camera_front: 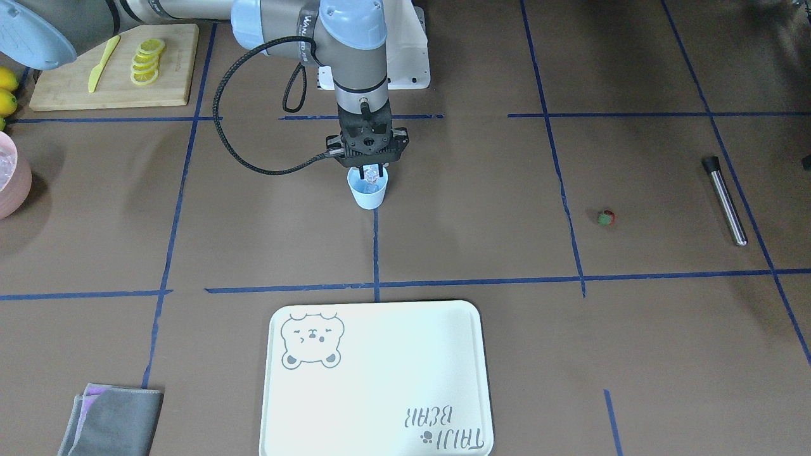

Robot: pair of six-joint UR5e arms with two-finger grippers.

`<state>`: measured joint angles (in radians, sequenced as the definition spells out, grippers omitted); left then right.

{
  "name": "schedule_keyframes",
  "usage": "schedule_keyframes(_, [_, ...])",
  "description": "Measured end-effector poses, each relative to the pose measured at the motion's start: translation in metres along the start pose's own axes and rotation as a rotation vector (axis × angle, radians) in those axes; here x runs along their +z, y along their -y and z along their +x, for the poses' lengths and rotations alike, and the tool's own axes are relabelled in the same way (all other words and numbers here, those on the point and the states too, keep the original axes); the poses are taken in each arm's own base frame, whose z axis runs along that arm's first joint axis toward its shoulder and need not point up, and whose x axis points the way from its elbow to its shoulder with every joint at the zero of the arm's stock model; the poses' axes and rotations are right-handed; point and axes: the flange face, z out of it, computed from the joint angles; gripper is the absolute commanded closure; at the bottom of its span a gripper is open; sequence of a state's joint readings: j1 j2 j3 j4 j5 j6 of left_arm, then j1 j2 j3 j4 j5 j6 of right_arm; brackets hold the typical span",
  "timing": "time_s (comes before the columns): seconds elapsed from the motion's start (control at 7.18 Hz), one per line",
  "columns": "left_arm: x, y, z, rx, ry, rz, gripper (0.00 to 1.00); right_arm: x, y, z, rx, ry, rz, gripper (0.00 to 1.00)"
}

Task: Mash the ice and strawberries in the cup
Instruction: 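Open the right gripper to drop the ice cube into the cup, then move the empty right gripper back over the pink bowl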

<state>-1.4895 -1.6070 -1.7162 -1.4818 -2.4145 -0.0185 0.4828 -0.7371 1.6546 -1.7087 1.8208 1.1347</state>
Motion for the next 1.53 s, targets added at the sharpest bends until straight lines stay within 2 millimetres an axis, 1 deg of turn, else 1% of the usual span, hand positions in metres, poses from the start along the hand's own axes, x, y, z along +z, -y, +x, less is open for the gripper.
schedule_keyframes(0.14, [0.0,0.0,0.0,0.0,0.0,0.0,0.0,0.001,-0.001,0.001,0.001,-0.002,-0.002,0.44])
schedule_keyframes(0.42, [0.0,0.0,0.0,0.0,0.0,0.0,0.0,0.003,-0.003,0.001,0.01,-0.005,-0.006,0.42])
schedule_keyframes(0.56, [0.0,0.0,0.0,-0.001,0.0,0.0,0.0,0.003,-0.004,0.001,0.015,-0.004,-0.007,0.2])
schedule_keyframes(0.7, [0.0,0.0,0.0,-0.001,0.0,0.0,0.0,0.002,-0.005,0.0,0.017,-0.002,-0.006,0.03])
schedule_keyframes(0.84, [0.0,0.0,0.0,0.0,0.0,0.0,0.0,-0.003,-0.004,0.001,0.02,0.004,0.002,0.02])
schedule_keyframes(0.97, [-0.001,0.0,0.001,0.001,0.0,0.002,0.0,-0.016,0.002,0.009,0.033,0.008,0.024,0.02])
schedule_keyframes(1.11, [-0.002,0.0,0.002,0.003,0.0,0.004,0.0,-0.032,0.01,0.034,0.055,0.003,0.049,0.01])
schedule_keyframes(1.25, [-0.003,0.0,0.003,0.005,0.0,0.006,0.0,-0.046,0.014,0.076,0.074,-0.006,0.074,0.01])
schedule_keyframes(1.53, [-0.004,0.001,0.005,0.008,0.0,0.009,0.0,-0.072,0.011,0.178,0.043,-0.039,0.116,0.01])
